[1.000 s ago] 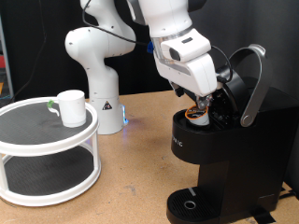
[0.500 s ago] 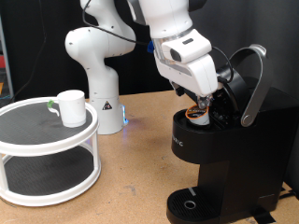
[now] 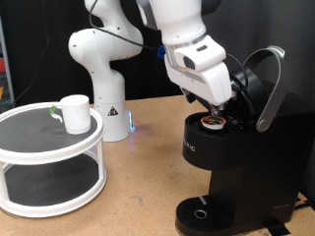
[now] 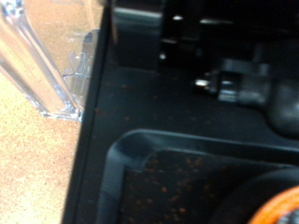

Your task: Make a cup of coffee with the keurig machine

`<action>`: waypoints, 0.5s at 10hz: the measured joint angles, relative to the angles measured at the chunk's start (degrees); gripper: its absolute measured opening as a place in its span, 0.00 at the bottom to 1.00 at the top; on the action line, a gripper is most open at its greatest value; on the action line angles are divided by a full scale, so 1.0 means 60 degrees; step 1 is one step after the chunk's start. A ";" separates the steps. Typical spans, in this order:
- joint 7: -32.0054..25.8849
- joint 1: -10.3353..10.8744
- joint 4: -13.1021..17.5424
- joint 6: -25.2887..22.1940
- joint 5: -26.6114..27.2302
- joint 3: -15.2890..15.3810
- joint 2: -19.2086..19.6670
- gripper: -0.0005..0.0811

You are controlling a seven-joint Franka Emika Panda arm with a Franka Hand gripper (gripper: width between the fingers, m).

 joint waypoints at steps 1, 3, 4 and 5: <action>0.0000 0.0018 -0.0092 0.0043 0.0003 0.0056 -0.0001 0.98; -0.0011 0.0076 -0.0273 0.0164 0.0072 0.0146 -0.0025 0.98; -0.0016 0.0080 -0.0302 0.0190 0.0142 0.0160 -0.0048 0.98; -0.0018 0.0080 -0.0305 0.0195 0.0200 0.0167 -0.0050 0.98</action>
